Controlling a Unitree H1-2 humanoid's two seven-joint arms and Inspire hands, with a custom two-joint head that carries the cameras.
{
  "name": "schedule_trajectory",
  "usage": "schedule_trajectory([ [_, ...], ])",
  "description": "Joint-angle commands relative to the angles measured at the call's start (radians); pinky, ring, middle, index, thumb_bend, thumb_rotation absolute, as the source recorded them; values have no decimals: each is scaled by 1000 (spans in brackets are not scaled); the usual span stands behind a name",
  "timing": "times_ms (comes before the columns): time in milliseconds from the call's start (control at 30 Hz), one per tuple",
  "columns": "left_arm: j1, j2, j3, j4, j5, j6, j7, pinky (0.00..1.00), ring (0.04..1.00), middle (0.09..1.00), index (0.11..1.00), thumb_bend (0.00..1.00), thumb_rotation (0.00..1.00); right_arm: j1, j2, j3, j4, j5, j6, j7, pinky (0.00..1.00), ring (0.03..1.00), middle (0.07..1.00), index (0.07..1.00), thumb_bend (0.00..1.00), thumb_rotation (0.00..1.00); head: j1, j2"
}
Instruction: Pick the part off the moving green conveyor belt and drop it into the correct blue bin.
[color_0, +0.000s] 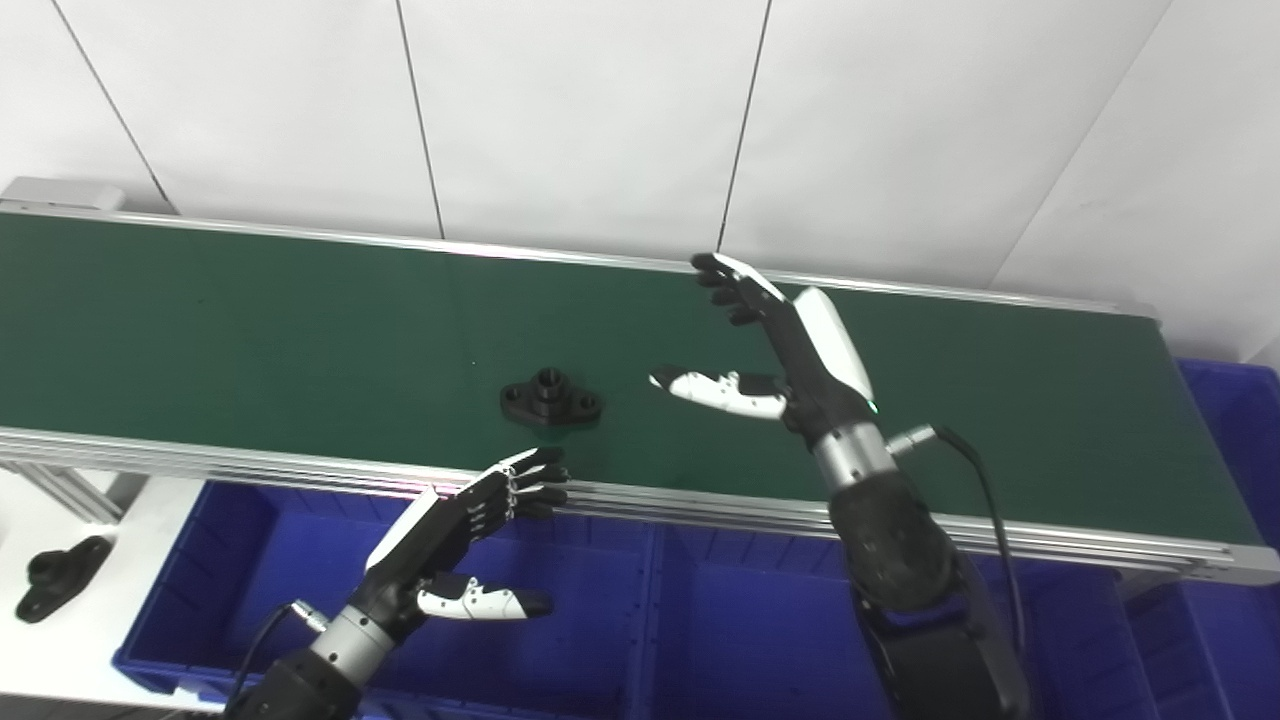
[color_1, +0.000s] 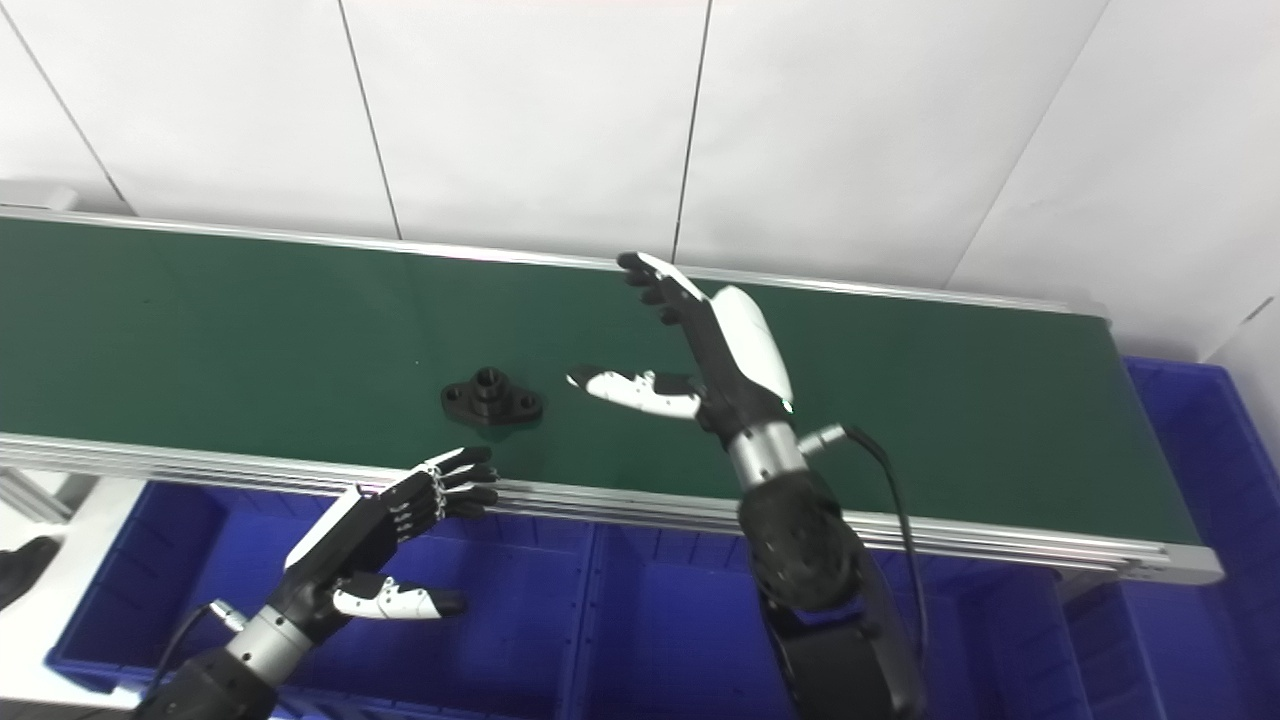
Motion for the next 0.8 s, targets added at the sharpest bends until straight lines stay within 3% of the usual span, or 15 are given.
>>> schedule_trajectory([
  [0, -11, -2, 11, -36, -29, -9, -21, 757, 797, 860, 882, 843, 303, -51, 1, 7, 6, -16, 2, 8, 728, 791, 815, 862, 806, 416, 6, -2],
  [133, 0, -27, 20, -39, -94, 10, -49, 738, 801, 860, 882, 856, 336, -79, -2, 19, 48, -46, 1, 11, 704, 801, 854, 861, 820, 424, 5, -21],
  [300, -2, -35, 35, -26, -120, 2, -79, 743, 806, 866, 887, 853, 355, -125, 11, 33, 138, -66, -41, -15, 697, 798, 851, 854, 826, 416, -77, -46],
  [667, 5, -34, 51, -9, -61, -30, -93, 779, 808, 859, 876, 811, 240, -220, -5, 107, 279, -141, -4, 24, 687, 783, 836, 864, 827, 394, -59, -67],
  [767, 4, -34, 46, -7, -24, -48, -87, 760, 798, 854, 870, 816, 254, -238, -17, 127, 312, -160, 0, 46, 689, 792, 842, 866, 827, 392, -50, -69],
])
